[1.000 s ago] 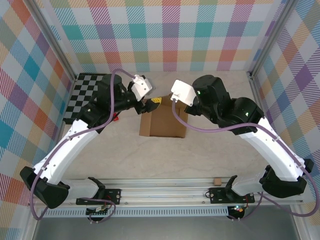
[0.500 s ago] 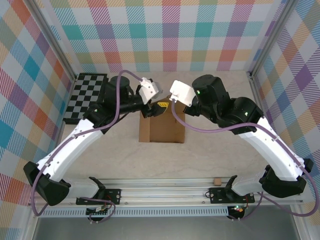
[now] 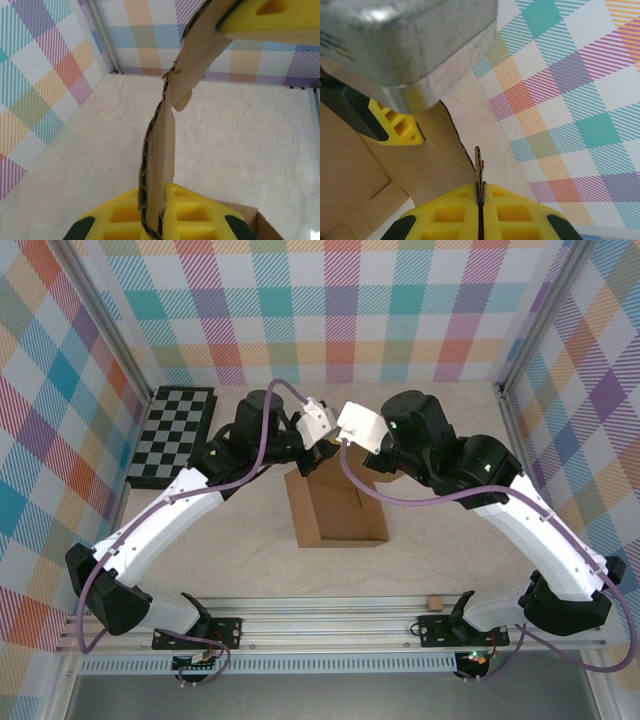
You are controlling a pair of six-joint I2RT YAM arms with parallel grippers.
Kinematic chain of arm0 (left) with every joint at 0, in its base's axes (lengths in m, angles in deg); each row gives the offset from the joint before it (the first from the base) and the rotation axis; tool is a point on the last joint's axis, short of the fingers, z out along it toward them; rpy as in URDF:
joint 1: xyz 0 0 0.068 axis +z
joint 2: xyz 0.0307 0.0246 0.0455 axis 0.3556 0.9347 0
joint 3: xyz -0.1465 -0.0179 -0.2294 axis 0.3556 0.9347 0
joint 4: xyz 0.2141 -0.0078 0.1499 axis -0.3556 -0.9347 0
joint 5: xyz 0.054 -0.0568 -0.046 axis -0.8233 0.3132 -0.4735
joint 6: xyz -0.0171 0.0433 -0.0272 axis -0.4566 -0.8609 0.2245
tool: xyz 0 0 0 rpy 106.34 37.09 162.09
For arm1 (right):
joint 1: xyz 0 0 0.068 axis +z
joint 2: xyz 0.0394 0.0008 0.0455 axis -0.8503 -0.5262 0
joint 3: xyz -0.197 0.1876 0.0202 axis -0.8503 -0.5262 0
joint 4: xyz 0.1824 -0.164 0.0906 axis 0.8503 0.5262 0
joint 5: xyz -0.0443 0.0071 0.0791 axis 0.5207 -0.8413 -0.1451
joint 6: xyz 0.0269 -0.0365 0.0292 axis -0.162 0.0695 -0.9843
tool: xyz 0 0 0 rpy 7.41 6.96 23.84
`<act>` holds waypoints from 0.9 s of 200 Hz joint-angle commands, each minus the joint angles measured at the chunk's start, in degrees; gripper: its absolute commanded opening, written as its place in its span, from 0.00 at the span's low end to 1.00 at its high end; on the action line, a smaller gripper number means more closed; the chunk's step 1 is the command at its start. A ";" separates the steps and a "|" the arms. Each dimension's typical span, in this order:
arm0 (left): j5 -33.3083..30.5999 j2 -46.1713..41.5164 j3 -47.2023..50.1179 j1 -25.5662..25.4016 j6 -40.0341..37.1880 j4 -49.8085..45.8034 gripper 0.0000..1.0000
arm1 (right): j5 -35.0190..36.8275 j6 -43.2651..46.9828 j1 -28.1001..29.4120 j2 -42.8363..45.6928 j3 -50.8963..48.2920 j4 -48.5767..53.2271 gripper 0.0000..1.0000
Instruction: Fold the paper box
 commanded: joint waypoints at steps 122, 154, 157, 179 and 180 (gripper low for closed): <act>8.44 -9.62 23.45 16.13 12.54 26.13 0.00 | -34.47 -38.49 -38.79 14.54 -38.31 -22.75 0.75; 15.41 -10.00 27.53 20.83 16.64 31.81 0.00 | -49.22 -40.91 -46.02 9.22 -53.69 -44.94 0.70; 16.28 -9.98 27.89 21.29 16.88 32.25 0.00 | -50.62 -41.07 -46.67 8.83 -55.21 -47.83 0.70; 23.08 -9.74 30.33 24.13 17.57 35.30 0.00 | -58.50 -39.00 -49.56 5.15 -63.11 -66.80 0.71; 23.47 -9.65 30.45 24.30 17.57 35.48 0.00 | -58.69 -38.71 -49.61 4.89 -63.20 -67.04 0.71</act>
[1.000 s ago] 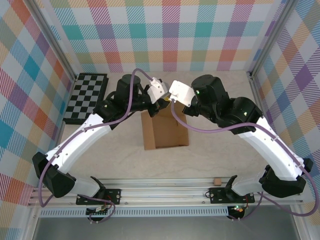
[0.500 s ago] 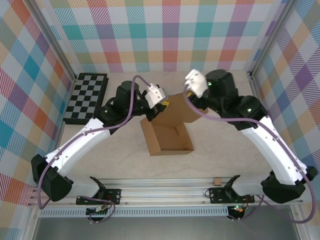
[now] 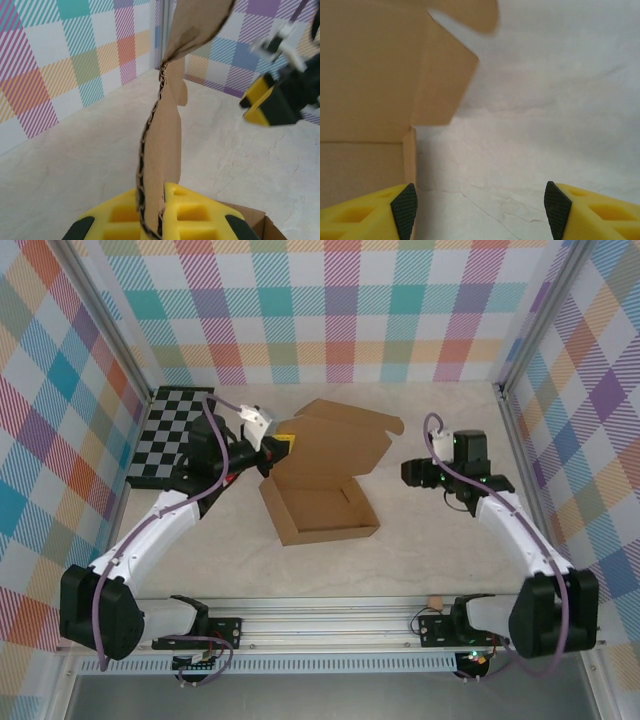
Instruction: Fold the paper box
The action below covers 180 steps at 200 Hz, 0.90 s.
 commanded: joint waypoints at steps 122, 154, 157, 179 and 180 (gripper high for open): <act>18.76 -4.05 1.73 6.19 10.11 21.63 0.00 | -44.96 21.70 -12.35 -6.53 -0.77 -18.65 0.64; 19.78 -4.32 1.47 6.16 9.37 20.70 0.00 | -44.84 23.27 -12.43 -6.52 1.64 -15.41 0.57; 19.88 -4.29 1.47 6.17 9.40 20.65 0.00 | -44.67 23.39 -12.50 -6.44 1.71 -15.49 0.57; 20.60 -4.88 1.47 6.17 9.19 20.20 0.00 | -45.92 22.71 -13.66 -6.85 3.04 -15.74 0.57; 20.60 -4.93 1.54 6.11 9.17 20.18 0.00 | -45.99 22.70 -13.70 -6.86 3.13 -15.69 0.57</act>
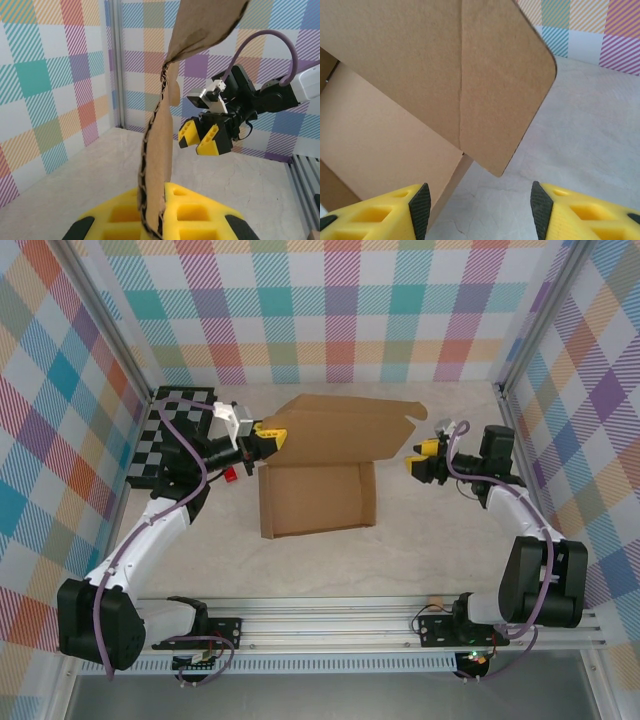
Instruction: Fold the paper box
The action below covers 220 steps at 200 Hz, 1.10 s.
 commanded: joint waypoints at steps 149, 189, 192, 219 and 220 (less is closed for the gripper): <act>4.27 -2.13 -3.96 -1.27 0.77 2.17 0.00 | -15.11 11.12 -1.00 -1.71 13.31 16.31 0.32; 2.35 -2.05 -4.59 -1.90 -1.31 -1.50 0.00 | -15.69 11.60 -0.96 -0.53 14.61 18.69 0.00; 1.91 -2.11 -4.72 -1.94 -1.89 -2.78 0.00 | -15.27 11.64 -0.97 -0.37 14.71 19.02 0.00; -5.19 -2.80 -5.37 -1.95 -7.44 -11.12 0.18 | -6.00 13.33 -0.62 2.03 14.88 22.36 0.00; -5.58 -2.85 -5.39 -1.95 -7.66 -11.24 0.20 | -5.57 13.28 -0.63 2.14 14.81 22.32 0.00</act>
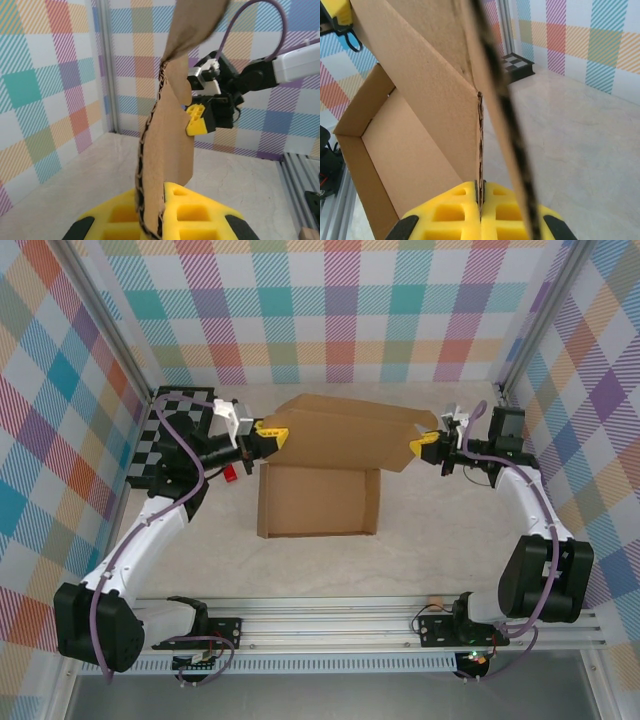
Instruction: Fold the paper box
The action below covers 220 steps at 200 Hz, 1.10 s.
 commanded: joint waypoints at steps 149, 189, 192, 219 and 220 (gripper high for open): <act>-13.92 0.68 -4.36 0.93 -22.96 -29.05 0.63 | 12.47 7.54 0.29 6.57 8.15 13.94 0.00; -8.46 2.15 -5.03 0.77 -21.33 -29.32 0.46 | 13.14 7.09 0.92 7.24 8.23 13.76 0.00; -8.45 2.14 -5.05 0.77 -21.24 -29.22 0.41 | 13.29 7.13 1.05 7.18 8.28 13.89 0.00; -8.70 1.70 -5.86 0.27 -19.40 -28.21 0.16 | 15.83 7.53 2.50 7.13 8.85 14.86 0.00; -8.79 1.73 -5.88 0.21 -19.30 -28.14 0.15 | 15.95 7.53 2.54 7.09 8.90 14.86 0.00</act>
